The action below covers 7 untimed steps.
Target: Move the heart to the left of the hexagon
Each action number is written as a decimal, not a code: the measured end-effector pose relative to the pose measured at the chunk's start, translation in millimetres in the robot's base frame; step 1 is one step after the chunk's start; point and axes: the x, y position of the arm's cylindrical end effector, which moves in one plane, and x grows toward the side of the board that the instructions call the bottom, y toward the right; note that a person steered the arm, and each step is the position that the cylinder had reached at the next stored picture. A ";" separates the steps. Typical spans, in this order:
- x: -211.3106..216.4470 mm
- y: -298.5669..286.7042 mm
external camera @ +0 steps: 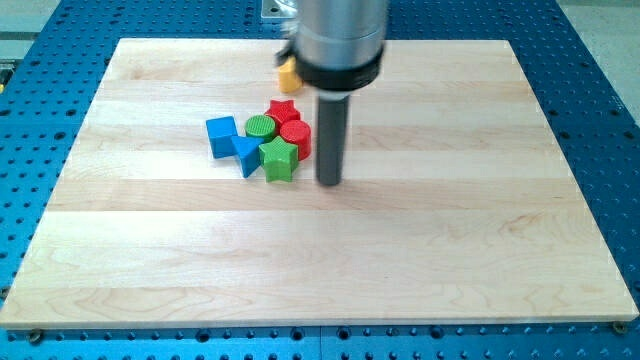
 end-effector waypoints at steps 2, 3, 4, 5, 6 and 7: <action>4.8 -37.5; -5.5 -61.0; -30.7 -25.6; -18.0 -16.0; -25.2 47.7; -39.9 9.1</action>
